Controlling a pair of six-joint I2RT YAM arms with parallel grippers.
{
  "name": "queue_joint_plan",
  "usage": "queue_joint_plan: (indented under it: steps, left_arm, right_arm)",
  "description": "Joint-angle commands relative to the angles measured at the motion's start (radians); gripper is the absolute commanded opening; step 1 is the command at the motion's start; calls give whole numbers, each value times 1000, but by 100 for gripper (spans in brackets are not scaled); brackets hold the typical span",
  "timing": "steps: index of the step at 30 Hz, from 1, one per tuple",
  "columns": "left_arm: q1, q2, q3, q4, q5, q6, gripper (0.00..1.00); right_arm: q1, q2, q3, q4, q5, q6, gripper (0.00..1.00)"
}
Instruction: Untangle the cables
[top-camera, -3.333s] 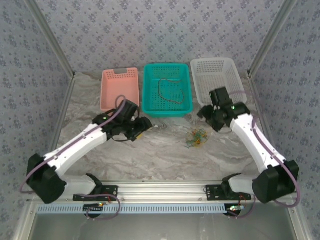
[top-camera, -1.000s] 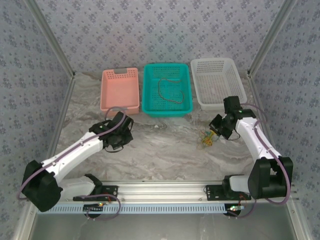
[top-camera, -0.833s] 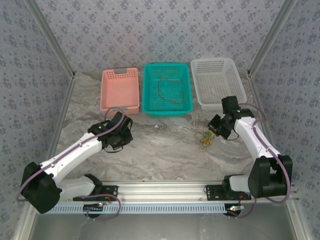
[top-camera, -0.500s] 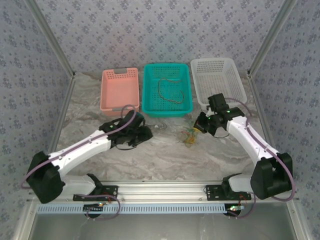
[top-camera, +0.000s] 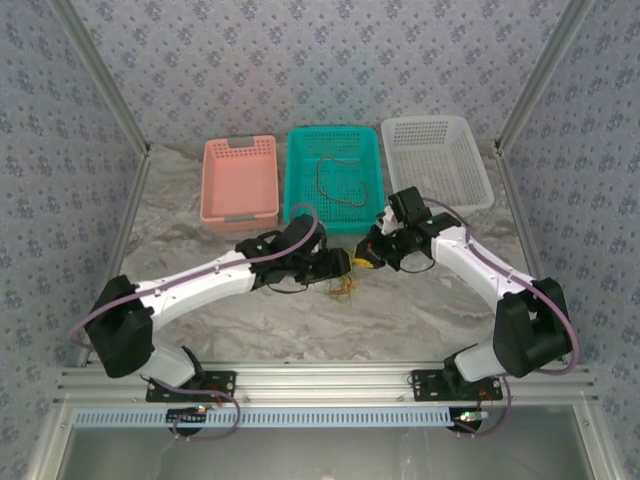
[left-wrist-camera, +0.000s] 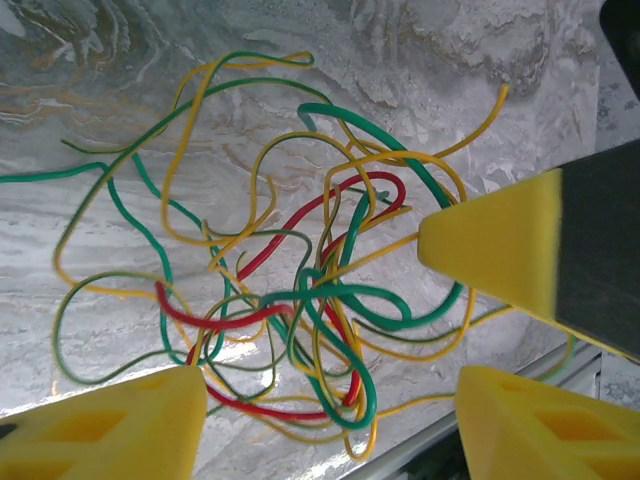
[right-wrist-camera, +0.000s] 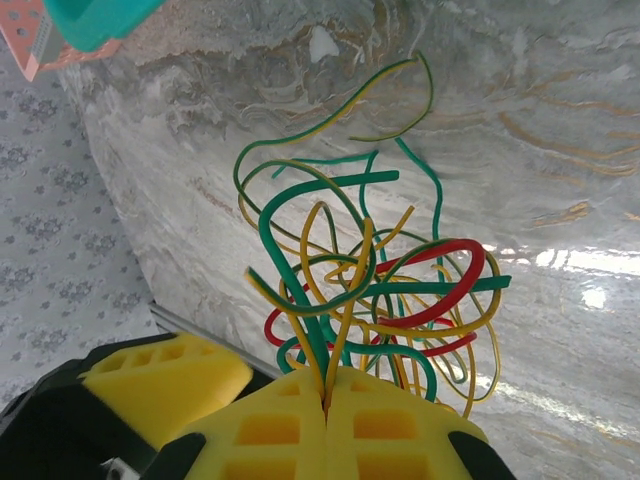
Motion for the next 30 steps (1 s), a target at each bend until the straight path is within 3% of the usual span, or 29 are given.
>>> queue_joint_plan:
  steps: [1,6,16,17,19,22,23,26,30]
  left_arm:
    - [-5,40,-22,56,23,38,62]
    - [-11,50,-64,94,9,66,55]
    - [-59,217,-6,87,-33,109,59]
    - [-63,243,6,79,-44,110,57]
    - [-66,276,18,69,-78,102,42]
    - [-64,281,18,27,-172,72,7]
    - [-60,277,18,7,-196,65,0]
    - [-42,249,-10,-56,-243,35,0]
    - [-7,164,-120,-6,-190,5,0]
  right_arm:
    - [4,12,15,13,-64,3,0]
    - [1,35,8,-3,-58,-2,0]
    - [0,108,-45,43,-61,14,0]
    - [1,116,-45,45,-61,14,0]
    - [0,125,-45,44,-59,13,0]
    - [-8,131,-45,27,-48,0,0]
    - [-13,131,-45,12,-38,-9,0]
    - [-50,124,-54,-31,3,-49,8]
    - [-87,87,-74,-77,49,-89,29]
